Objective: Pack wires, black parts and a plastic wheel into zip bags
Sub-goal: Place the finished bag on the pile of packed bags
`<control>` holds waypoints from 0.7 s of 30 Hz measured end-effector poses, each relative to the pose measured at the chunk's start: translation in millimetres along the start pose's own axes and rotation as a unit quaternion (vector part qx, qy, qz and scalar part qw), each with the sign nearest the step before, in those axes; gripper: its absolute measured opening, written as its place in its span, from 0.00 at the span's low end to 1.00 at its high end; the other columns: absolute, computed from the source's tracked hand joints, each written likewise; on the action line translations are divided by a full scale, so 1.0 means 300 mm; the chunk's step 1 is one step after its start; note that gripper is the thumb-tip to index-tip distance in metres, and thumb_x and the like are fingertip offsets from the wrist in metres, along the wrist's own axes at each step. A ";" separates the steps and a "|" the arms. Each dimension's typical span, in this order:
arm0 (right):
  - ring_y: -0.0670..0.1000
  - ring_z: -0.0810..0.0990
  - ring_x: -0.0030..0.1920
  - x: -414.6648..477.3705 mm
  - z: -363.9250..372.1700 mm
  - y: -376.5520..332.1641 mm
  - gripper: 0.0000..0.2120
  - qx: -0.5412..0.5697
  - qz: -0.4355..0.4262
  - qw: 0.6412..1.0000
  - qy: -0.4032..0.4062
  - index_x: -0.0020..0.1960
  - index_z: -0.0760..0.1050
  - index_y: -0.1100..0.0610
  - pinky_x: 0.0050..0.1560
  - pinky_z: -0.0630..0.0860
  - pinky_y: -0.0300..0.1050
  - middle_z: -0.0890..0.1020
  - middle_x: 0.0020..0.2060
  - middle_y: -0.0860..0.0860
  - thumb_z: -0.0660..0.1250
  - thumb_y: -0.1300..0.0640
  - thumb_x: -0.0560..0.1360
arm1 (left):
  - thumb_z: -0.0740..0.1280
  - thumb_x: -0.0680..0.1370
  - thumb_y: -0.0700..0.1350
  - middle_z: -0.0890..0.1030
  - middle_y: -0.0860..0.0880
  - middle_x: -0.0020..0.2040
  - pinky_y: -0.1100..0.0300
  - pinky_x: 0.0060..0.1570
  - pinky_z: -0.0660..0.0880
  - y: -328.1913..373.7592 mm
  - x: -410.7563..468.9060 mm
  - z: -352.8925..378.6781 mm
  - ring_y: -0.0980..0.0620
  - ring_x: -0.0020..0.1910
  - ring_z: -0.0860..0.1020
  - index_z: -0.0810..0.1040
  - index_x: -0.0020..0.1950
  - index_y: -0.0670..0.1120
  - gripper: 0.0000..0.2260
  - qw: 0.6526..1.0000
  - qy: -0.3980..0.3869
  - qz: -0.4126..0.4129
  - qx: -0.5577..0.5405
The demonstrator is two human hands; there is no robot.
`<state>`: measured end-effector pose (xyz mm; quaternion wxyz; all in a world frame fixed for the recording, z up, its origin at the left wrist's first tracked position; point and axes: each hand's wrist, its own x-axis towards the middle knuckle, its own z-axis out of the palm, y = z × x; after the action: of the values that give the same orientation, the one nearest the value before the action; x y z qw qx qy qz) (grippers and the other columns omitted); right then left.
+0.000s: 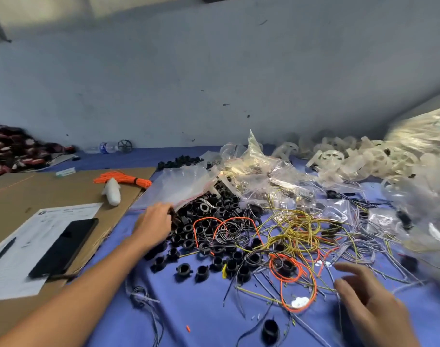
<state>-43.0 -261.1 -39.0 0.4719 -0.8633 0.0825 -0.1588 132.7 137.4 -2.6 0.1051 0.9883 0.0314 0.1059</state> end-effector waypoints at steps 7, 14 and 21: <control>0.35 0.79 0.40 -0.005 0.028 -0.019 0.21 -0.046 -0.030 0.998 0.029 0.50 0.75 0.38 0.42 0.71 0.27 0.80 0.39 0.33 0.75 0.62 0.69 | 0.58 0.78 0.37 0.78 0.46 0.61 0.50 0.55 0.68 -0.032 0.215 0.034 0.42 0.61 0.75 0.74 0.57 0.49 0.12 0.980 -0.049 -0.025 0.190; 0.38 0.80 0.39 0.000 0.022 0.002 0.21 -0.056 -0.036 0.997 0.025 0.51 0.75 0.37 0.43 0.69 0.27 0.82 0.37 0.35 0.74 0.61 0.70 | 0.58 0.84 0.50 0.81 0.44 0.44 0.48 0.47 0.76 -0.027 0.227 -0.025 0.41 0.46 0.79 0.75 0.42 0.48 0.14 0.994 0.059 0.028 0.091; 0.41 0.79 0.41 0.003 0.017 0.019 0.20 -0.061 -0.042 0.997 0.004 0.52 0.73 0.35 0.44 0.69 0.30 0.81 0.38 0.34 0.73 0.59 0.72 | 0.72 0.77 0.52 0.83 0.54 0.41 0.55 0.47 0.76 0.084 0.129 -0.145 0.53 0.42 0.81 0.83 0.44 0.50 0.07 0.984 0.076 0.062 -0.151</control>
<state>-40.4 -260.6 -46.2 0.4105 -0.8928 0.0574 -0.1765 162.1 124.9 52.3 0.2438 0.9502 -0.0388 0.1901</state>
